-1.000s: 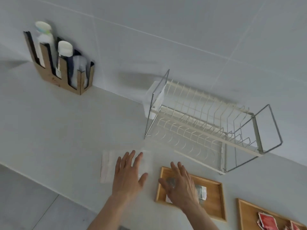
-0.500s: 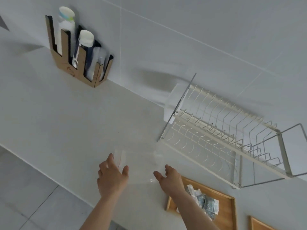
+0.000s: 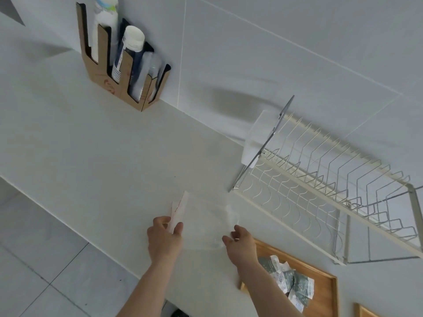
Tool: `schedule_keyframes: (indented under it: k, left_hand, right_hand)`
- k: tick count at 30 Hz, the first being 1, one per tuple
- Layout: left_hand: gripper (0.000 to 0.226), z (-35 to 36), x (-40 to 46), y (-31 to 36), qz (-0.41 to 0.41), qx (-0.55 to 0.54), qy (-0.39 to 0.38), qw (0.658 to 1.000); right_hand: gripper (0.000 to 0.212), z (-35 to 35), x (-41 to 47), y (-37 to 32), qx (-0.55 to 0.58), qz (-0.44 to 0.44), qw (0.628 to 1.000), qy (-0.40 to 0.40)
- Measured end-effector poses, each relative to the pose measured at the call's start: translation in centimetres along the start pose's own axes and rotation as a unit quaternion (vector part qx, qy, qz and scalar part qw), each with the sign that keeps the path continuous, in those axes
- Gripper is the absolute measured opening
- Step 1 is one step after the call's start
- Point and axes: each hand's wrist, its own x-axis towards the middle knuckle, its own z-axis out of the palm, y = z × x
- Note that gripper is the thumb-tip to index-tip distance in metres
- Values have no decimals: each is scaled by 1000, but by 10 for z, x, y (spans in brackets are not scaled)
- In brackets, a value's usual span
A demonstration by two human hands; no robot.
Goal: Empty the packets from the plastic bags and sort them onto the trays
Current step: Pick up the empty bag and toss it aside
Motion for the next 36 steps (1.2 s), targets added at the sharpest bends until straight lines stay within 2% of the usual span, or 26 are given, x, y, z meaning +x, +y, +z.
schedule_keyframes:
  k: [6, 9, 12, 15, 19, 24, 28, 32, 36]
  left_hand:
    - [26, 0, 2, 0, -20, -78, 10, 997]
    - [44, 0, 2, 0, -19, -111, -2, 994]
    - [65, 1, 2, -1, -23, -136, -33, 990]
    - [72, 1, -2, 2, -39, -155, -82, 984]
    - [57, 7, -4, 5, -72, -161, -112, 978]
    - [29, 20, -3, -1, -17, -116, -112, 987]
    - [12, 18, -17, 17, -7, -188, -129, 974]
    - [23, 25, -27, 32, -2, -200, -166, 966]
    - [22, 39, -39, 45, 18, -190, -211, 959]
  right_hand:
    - [46, 0, 2, 3, 23, -16, 999, 46]
    - [48, -1, 2, 3, 33, -22, 998, 57]
    - [58, -1, 5, 0, 69, 0, 996, 50]
    - [69, -2, 7, -1, 121, 49, 991, 19]
    - [73, -7, 11, 1, 123, 72, 990, 13]
    - [77, -14, 12, 8, 136, 73, 988, 12]
    - [75, -37, 10, 13, 231, 71, 970, 14]
    - [81, -61, 3, 15, 344, 101, 934, -7]
    - [48, -89, -2, 29, 317, 105, 942, -32]
